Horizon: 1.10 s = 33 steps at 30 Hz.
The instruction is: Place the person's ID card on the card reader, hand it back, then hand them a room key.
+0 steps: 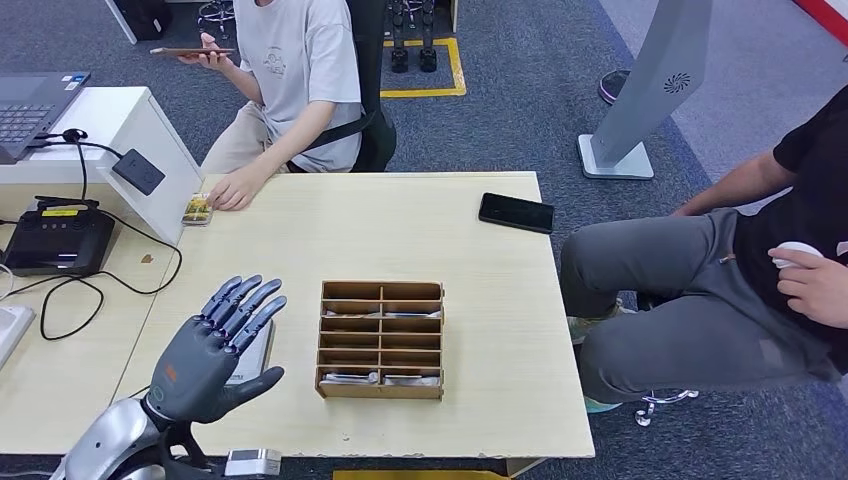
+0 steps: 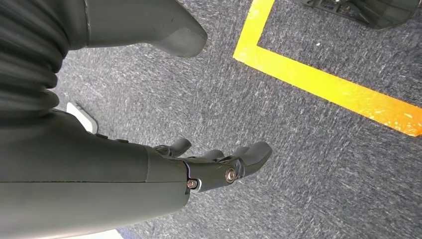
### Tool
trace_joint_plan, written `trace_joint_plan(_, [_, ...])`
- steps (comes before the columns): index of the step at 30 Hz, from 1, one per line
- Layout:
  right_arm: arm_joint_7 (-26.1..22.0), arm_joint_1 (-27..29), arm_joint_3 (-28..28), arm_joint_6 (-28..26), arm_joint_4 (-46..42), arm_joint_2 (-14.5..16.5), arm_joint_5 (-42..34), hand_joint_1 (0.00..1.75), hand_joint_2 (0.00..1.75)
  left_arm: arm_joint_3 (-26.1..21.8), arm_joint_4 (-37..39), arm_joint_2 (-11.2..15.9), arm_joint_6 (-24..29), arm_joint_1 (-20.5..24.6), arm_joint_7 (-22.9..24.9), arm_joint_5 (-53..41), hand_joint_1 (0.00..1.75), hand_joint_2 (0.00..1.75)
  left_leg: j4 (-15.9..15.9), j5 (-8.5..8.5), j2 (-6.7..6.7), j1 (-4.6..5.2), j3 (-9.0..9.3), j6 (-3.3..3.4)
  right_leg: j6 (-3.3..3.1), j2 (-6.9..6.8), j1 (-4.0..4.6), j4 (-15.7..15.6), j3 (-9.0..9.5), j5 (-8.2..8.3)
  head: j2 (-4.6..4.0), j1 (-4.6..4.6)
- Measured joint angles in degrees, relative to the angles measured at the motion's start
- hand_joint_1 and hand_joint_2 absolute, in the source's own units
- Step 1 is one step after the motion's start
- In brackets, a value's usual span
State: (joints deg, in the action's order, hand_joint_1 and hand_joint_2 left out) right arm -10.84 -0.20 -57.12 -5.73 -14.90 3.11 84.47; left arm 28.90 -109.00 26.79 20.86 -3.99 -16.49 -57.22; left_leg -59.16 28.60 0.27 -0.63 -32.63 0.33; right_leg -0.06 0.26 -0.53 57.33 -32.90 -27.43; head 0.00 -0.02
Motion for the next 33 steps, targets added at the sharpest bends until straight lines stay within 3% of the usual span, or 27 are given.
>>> trace_joint_plan(4, [-0.23, -0.04, -0.52, -0.08, -0.28, 0.28, 0.72, 0.0, 1.75, 3.32, 2.39, -0.33, 1.62, 0.73, 2.38, -2.37, 0.0, 1.75, 0.0, 0.0, 0.0, 0.0, 0.01, 0.0, 0.0, 0.0, 0.0, 0.0, 0.0, 0.0, -0.01, -0.01])
trace_joint_plan(12, [0.16, -0.08, -0.99, -0.12, -0.45, 0.51, 1.43, 0.0, 1.75, 7.38, 5.47, -0.9, -1.74, 2.06, 4.54, -2.3, 0.0, 1.75, 0.0, -0.01, -0.01, 0.0, 0.01, 0.0, -0.01, 0.0, 0.0, 0.0, 0.01, 0.01, 0.0, 0.01])
trace_joint_plan(33, [0.59, -0.08, -1.13, 0.19, -0.99, 0.75, 1.81, 0.0, 1.75, 9.33, 8.95, -2.0, -4.71, 2.9, 5.67, -2.22, 0.0, 1.75, 0.0, 0.0, -0.01, 0.0, 0.0, 0.0, 0.0, 0.0, 0.0, 0.0, 0.0, 0.01, 0.0, 0.0])
